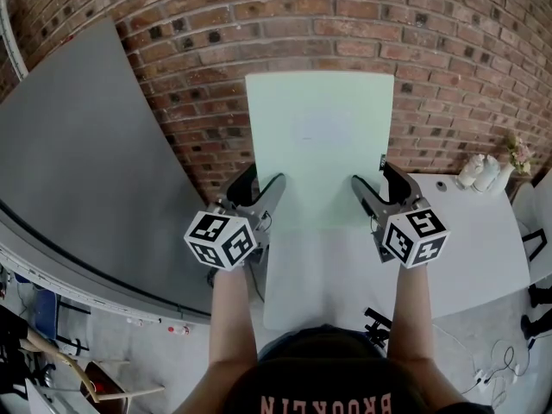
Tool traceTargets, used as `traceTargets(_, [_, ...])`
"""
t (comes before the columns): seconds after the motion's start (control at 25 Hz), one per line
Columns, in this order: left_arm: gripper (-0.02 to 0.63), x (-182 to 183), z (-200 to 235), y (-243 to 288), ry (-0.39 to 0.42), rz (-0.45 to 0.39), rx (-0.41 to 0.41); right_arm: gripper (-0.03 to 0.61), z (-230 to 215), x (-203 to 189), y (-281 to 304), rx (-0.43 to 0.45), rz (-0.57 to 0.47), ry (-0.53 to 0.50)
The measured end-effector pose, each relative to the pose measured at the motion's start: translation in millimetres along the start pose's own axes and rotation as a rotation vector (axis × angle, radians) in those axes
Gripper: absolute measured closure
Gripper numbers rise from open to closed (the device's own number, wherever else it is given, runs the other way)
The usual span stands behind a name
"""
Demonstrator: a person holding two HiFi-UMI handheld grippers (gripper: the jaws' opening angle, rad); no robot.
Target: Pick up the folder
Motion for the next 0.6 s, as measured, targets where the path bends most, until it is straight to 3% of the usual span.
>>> traceTargets(0.6, [0.341,3.5,-4.2,2.5,0.043,-0.003,0.015,0.296,-0.6,3.5,-0.9,-0.025,-0.029,-0.037])
Point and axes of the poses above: the fingertips, and each gripper's own axes: y forward along the fingers, z to its left, x out of its top, the point moved 10 cm from there along -y, backward along the fingers, and after that the axes turned 3 degrees about z, right-handed, at the moved point
